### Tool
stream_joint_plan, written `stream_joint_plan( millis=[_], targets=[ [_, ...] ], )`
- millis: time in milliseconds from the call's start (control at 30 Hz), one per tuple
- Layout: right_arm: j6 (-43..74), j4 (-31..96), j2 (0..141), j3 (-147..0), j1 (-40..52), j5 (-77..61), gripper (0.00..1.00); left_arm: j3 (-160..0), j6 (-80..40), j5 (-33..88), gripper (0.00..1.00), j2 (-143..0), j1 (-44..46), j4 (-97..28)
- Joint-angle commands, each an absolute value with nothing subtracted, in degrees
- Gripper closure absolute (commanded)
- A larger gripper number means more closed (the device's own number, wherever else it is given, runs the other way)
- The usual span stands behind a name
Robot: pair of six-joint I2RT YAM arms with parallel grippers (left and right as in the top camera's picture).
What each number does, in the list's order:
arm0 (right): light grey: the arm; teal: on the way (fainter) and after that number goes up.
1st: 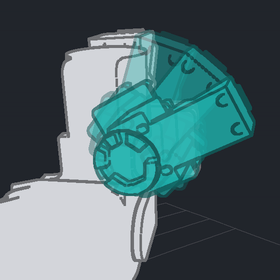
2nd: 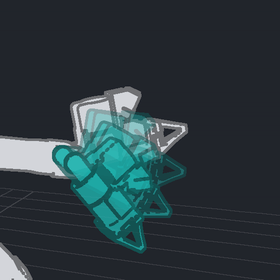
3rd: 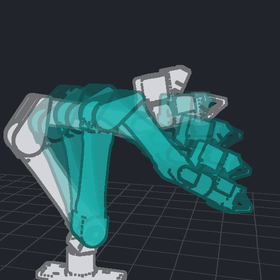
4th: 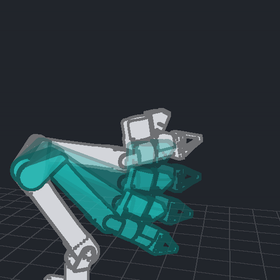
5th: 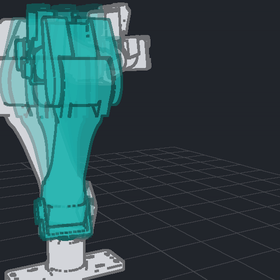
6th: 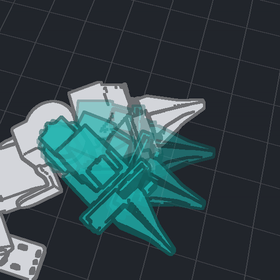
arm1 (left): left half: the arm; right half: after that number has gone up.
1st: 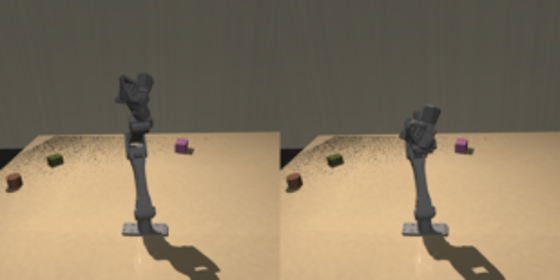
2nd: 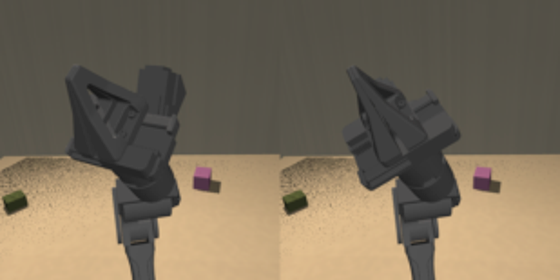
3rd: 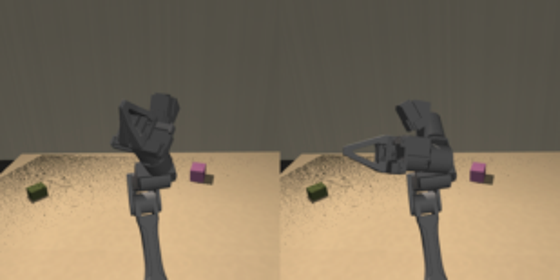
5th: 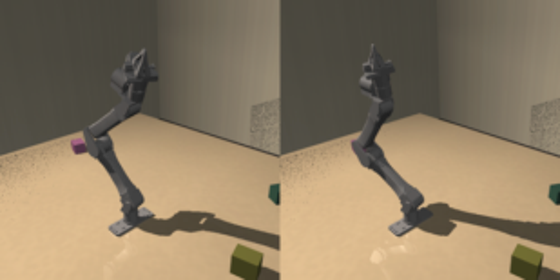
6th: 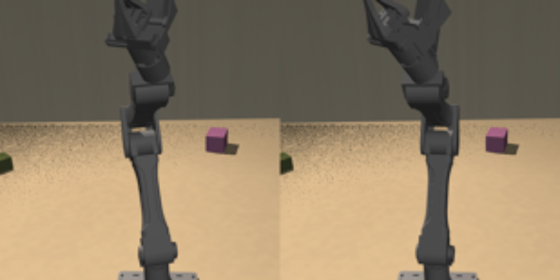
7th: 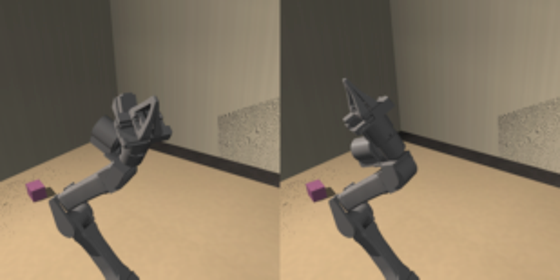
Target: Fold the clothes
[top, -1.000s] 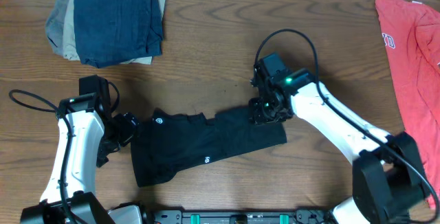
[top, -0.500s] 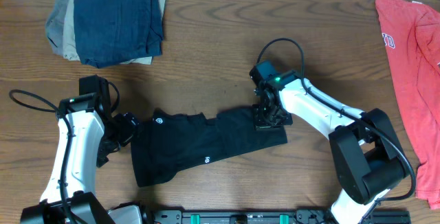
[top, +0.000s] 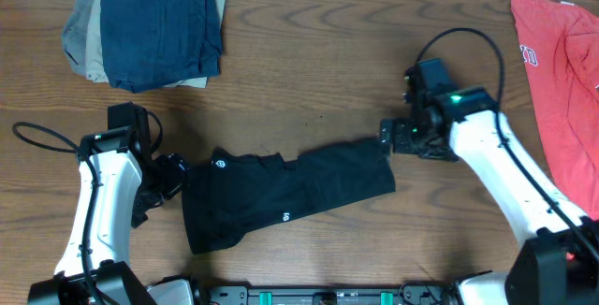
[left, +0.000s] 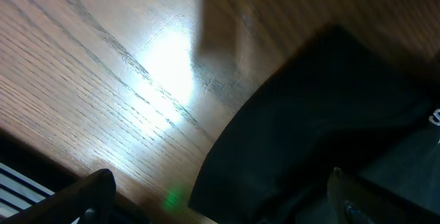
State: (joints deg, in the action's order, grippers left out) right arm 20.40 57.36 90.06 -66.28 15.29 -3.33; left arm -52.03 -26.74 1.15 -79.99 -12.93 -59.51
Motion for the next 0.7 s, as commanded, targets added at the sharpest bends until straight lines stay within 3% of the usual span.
stream_joint_plan(
  millis=[0, 167, 667],
  targets=[
    [13.9, 56.1, 91.1, -66.6, 13.3, -7.9, 0.01, -51.4, -26.4, 1.1, 0.01, -79.8, -13.1, -59.5],
    [5.4, 54.8, 96.3, -66.6, 12.4, -18.9, 0.01, -51.4, -26.4, 1.1, 0.01, -79.8, -13.1, -59.4],
    [2.2, 52.9, 109.6, -66.6, 12.7, -26.2, 0.12, -51.4, -26.4, 1.1, 0.01, -79.8, -13.1, -59.5]
  ],
)
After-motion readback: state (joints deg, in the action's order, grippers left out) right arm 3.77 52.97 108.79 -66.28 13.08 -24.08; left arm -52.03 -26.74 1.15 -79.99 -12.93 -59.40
